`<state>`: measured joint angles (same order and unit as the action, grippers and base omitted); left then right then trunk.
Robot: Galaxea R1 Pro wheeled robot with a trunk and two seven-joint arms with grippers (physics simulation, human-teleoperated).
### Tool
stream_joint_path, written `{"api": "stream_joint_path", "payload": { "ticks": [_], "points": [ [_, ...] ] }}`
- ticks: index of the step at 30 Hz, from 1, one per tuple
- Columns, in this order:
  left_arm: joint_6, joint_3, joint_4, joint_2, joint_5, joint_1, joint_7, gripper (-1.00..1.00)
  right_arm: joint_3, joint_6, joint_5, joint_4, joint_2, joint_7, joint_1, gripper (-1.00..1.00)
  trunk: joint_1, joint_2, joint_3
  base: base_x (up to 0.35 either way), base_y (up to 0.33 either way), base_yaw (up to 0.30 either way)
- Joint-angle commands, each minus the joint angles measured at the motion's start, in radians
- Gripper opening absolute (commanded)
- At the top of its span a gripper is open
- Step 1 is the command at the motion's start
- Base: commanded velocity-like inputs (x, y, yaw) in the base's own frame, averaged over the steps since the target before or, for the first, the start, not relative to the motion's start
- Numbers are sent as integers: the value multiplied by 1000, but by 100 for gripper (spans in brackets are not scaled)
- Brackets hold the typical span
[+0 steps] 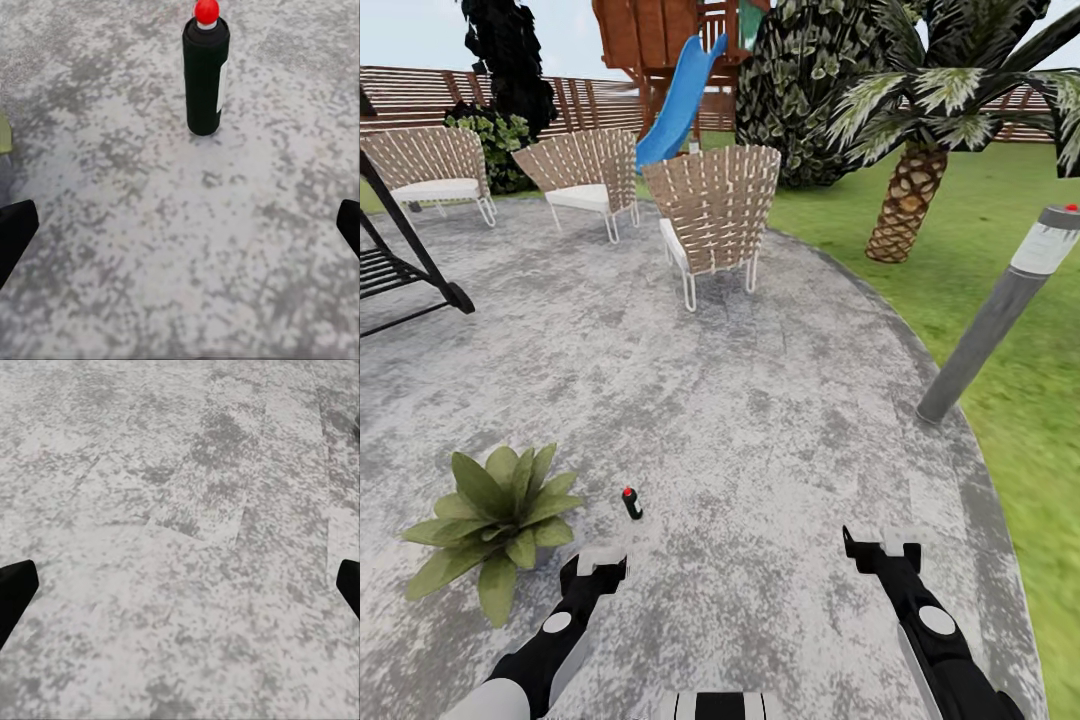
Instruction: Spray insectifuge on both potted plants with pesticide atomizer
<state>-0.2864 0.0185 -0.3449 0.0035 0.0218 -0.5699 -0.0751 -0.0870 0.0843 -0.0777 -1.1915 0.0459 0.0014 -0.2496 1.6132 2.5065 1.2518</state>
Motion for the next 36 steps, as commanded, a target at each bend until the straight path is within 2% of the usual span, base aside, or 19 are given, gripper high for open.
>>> {"api": "stream_joint_path", "payload": {
  "ticks": [1,23,36],
  "points": [
    [-4,2,1,-1,3,-1,-2,100,0,6,-8,-2,0,0,0,100,0,0,1,0,0,251],
    [-4,1,1,-5,3,-1,-2,100,0,8,-10,-4,5,2,0,100,0,0,1,66,-2,24],
    [-4,1,1,-5,3,-1,-2,100,0,8,-10,-3,5,2,1,100,0,0,1,167,-114,106]
  ]
}}
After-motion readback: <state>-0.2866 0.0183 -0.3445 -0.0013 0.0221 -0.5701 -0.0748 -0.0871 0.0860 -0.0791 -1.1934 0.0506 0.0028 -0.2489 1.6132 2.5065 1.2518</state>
